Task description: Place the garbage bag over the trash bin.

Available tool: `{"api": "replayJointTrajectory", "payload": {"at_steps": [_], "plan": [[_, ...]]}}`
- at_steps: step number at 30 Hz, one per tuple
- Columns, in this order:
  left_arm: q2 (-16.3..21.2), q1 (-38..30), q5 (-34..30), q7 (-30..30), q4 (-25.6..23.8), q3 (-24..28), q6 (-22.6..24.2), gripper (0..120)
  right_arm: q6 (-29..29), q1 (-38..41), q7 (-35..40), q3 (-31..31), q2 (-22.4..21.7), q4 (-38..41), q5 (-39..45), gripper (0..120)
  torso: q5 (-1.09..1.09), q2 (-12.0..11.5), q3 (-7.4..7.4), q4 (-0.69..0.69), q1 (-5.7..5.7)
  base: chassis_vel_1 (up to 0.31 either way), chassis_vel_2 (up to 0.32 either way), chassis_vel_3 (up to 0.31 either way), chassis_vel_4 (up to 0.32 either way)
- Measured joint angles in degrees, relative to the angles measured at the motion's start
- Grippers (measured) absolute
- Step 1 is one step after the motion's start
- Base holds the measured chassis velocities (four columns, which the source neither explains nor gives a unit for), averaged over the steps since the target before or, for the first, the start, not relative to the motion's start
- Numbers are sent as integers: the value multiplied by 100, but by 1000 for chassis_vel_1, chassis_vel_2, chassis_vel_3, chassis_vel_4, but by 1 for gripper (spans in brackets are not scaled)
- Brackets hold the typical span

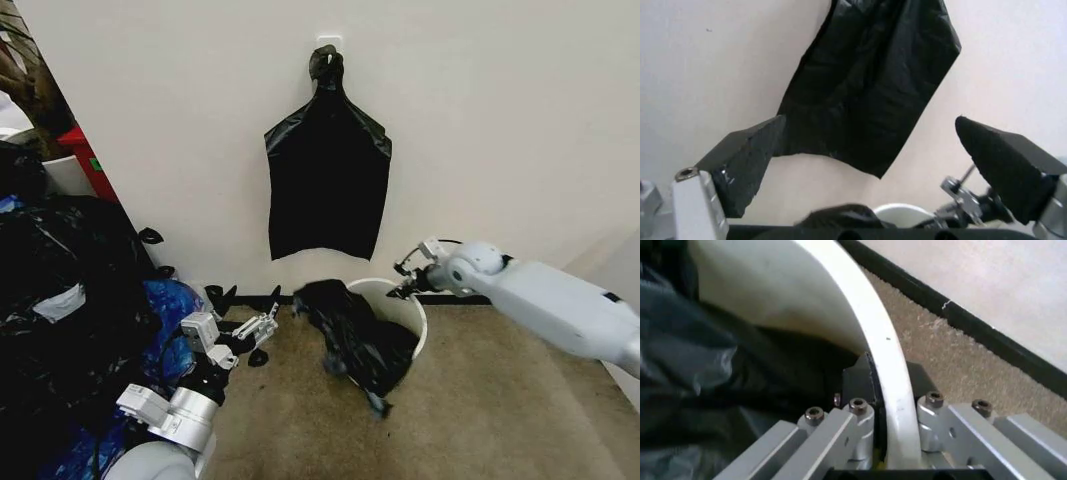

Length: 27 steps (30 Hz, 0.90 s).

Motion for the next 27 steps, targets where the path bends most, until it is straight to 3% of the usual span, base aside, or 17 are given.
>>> {"api": "replayJointTrajectory", "payload": {"at_steps": [2, 3, 4, 9, 11, 13, 19, 20, 25, 27], "plan": [[0, -1, -1, 0, 0, -2, 0, 100, 0, -6, 5, 2, -16, 18, 3, 2, 0, 0, 0, 0, 0, 0, 0, 0, 0], [-19, -24, -13, -8, -3, -27, -6, 100, 0, -201, 240, 140, -334, 498, 188, 2, 3, 0, 0, 0, 0, 0, 0, 0, 0], [-19, -24, -13, -8, -3, -27, -6, 100, 0, -201, 240, 140, -334, 498, 188, 2, 3, 0, 0, 0, 0, 0, 0, 0, 0], [-99, -133, -27, -59, 12, -23, -27, 100, 5, -863, 1907, 828, -914, 1599, 1294, 2, 2, 0, 0, 6, 0, 0, 0, 0, 0], [-121, -172, -77, -97, 5, -39, -31, 100, 6, -1166, 2234, 1150, -1163, 1913, 1645, 2, 1, 0, 0, 4, 0, 0, 0, 0, 0], [-126, -182, -97, -110, -2, -47, -32, 100, 6, -1233, 2309, 1218, -1202, 1959, 1716, 2, 1, 0, 0, 4, 0, 0, 0, 0, 0], [-190, -155, -434, -339, -184, -410, 47, 100, 9, -2768, 4457, 2668, -1379, 2821, 3166, 2, 2, 0, 0, 4, 0, 0, 0, 0, 0], [-190, -155, -434, -339, -184, -410, 47, 100, 9, -2768, 4457, 2668, -1379, 2821, 3166, 2, 2, 0, 0, 4, 0, 0, 0, 0, 0], [-141, 65, -488, -306, -384, -1005, 77, 100, 18, -4043, 5609, 3887, -1389, 3689, 3613, 2, 1, 0, -1, 4, 0, 0, 0, 0, 0], [-140, 75, -488, -295, -394, -1062, 85, 100, 18, -4176, 5780, 4006, -1366, 3772, 3640, 2, 1, 0, -1, 4, 0, 0, 0, 0, 0]]}}
